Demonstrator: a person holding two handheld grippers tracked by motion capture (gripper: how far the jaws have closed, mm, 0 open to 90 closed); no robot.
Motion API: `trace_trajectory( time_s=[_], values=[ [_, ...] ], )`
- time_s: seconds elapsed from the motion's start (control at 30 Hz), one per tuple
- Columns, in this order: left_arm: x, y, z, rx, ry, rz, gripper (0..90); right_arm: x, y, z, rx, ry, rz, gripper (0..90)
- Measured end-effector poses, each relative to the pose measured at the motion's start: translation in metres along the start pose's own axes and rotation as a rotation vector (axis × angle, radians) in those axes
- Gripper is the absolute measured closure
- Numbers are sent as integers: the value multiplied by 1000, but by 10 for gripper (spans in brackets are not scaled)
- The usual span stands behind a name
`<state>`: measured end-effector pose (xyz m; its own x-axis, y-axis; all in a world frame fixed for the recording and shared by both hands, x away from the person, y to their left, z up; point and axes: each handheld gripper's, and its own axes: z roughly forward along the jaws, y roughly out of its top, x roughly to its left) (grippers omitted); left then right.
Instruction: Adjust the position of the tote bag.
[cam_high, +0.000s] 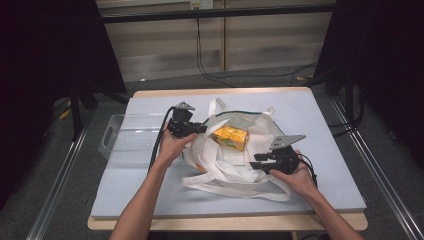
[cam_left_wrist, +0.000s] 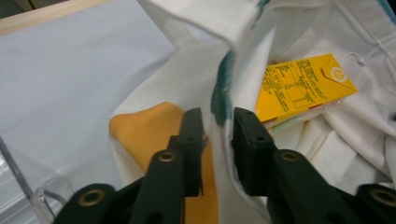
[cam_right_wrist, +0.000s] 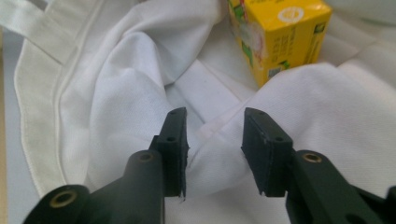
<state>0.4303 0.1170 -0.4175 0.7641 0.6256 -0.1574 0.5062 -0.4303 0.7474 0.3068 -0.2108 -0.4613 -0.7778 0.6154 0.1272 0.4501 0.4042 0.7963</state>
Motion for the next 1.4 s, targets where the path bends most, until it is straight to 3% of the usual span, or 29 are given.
trace_trajectory(
  time_s=[0.47,0.5,0.67,0.77,0.9,1.0,1.1,1.13,1.17,1.2,1.33,1.4],
  values=[
    [-15,-28,-37,-152,-79,8,386,0,4,-20,-92,-8,3,462],
    [-17,-32,-44,-186,-109,6,375,0,4,-21,-94,-12,2,453],
    [-27,-43,-64,-214,-86,45,311,0,4,-21,-88,-20,-5,436],
    [-30,-48,-70,-219,-96,47,264,0,5,-21,-91,-21,-4,446],
    [-38,-61,-78,-191,-76,66,185,-2,6,-23,-101,-24,-4,468],
    [-50,-77,-86,-156,-84,112,201,-3,6,-23,-102,-30,-9,482],
    [-55,-87,-92,-149,-78,124,195,-3,6,-24,-105,-25,-12,491],
    [-57,-95,-98,-168,-61,135,182,-2,7,-23,-102,-27,-22,492],
    [-57,-95,-98,-168,-61,135,175,-2,7,-23,-102,-27,-22,492],
    [-56,-101,-102,-173,-61,109,152,-3,8,-22,-103,-29,-22,491],
    [-58,-111,-109,-178,-57,101,135,-3,11,-20,-105,-31,-24,488],
    [-58,-124,-115,-181,-47,82,117,-4,15,-19,-115,-31,-31,480]
  ],
)
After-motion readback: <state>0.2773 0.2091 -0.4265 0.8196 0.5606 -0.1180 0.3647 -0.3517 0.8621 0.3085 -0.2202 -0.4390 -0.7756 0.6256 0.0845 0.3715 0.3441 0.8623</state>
